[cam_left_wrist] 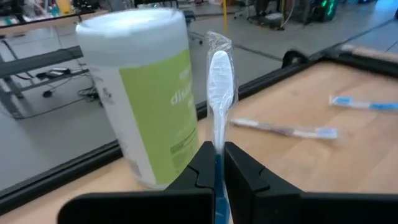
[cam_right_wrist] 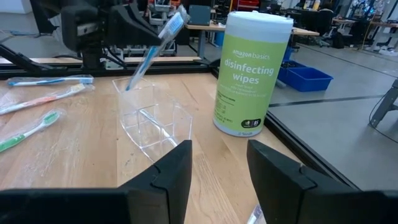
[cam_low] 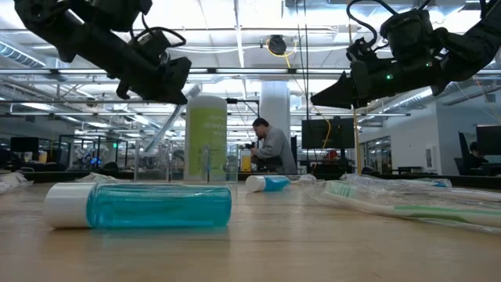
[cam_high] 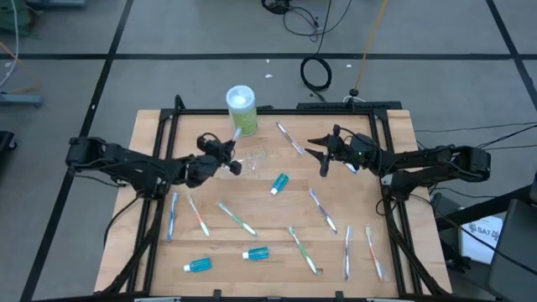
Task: Pick & Place toothbrushing station
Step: Put the top left blue toothbrush into the transparent organizer
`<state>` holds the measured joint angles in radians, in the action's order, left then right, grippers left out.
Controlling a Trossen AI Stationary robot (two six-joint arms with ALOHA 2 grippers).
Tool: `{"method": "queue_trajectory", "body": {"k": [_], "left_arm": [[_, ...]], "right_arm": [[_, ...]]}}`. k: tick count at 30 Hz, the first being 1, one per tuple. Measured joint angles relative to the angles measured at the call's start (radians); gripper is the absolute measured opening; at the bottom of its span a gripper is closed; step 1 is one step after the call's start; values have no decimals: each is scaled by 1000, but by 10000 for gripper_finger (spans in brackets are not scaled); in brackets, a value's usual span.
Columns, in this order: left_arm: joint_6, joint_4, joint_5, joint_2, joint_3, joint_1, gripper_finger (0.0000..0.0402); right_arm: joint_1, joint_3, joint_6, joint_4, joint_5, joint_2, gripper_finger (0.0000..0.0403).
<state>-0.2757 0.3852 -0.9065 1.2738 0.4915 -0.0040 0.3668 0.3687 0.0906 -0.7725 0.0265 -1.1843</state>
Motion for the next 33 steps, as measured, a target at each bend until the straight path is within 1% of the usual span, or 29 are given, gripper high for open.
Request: {"method": "queue_trajectory", "body": {"k": [6, 10, 17, 25, 28, 33], "left_arm": [[-92, -47, -85, 34, 0, -34, 24], [-142, -87, -124, 36, 0, -48, 27], [-208, -151, -111, 36, 0, -50, 29], [-239, -242, -96, 36, 0, -48, 32], [-260, -246, -71, 36, 0, -48, 46], [-279, -248, -63, 36, 0, -44, 91]], "right_arm": [[0, 0, 0, 6, 0, 0, 146], [0, 0, 0, 7, 0, 0, 146], [0, 0, 0, 7, 0, 0, 146], [0, 0, 0, 7, 0, 0, 146], [0, 0, 0, 7, 0, 0, 146], [0, 0, -1, 7, 0, 0, 146]]}}
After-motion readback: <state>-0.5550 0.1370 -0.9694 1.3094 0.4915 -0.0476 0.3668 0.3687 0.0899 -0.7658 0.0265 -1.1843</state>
